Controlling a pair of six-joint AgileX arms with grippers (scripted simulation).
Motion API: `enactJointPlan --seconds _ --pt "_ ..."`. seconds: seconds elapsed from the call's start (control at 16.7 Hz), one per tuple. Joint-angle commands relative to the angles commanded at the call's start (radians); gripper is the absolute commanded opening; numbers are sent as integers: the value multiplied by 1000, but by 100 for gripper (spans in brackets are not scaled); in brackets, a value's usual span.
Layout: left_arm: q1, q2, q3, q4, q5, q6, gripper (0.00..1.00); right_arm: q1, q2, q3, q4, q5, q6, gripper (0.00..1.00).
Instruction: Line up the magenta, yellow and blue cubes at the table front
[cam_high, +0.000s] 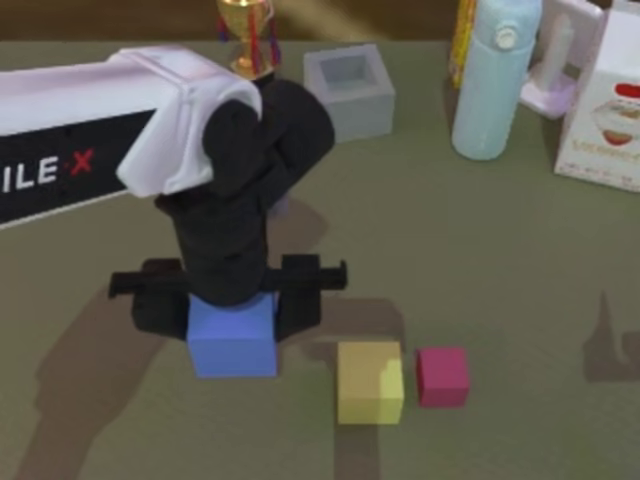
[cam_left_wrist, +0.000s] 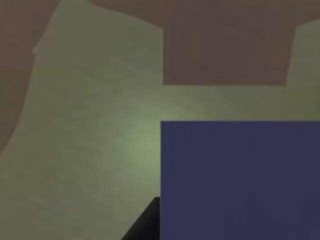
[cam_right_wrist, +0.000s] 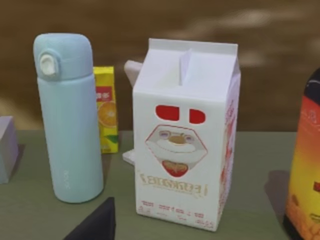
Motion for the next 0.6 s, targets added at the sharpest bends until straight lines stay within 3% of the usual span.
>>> enactJointPlan --seconds 0.3,0.6 --pt "4 10 -10 16 0 5 0 0 0 0 0 0 0 100" --pt "4 67 -122 196 -1 4 0 0 0 0 0 0 0 100"
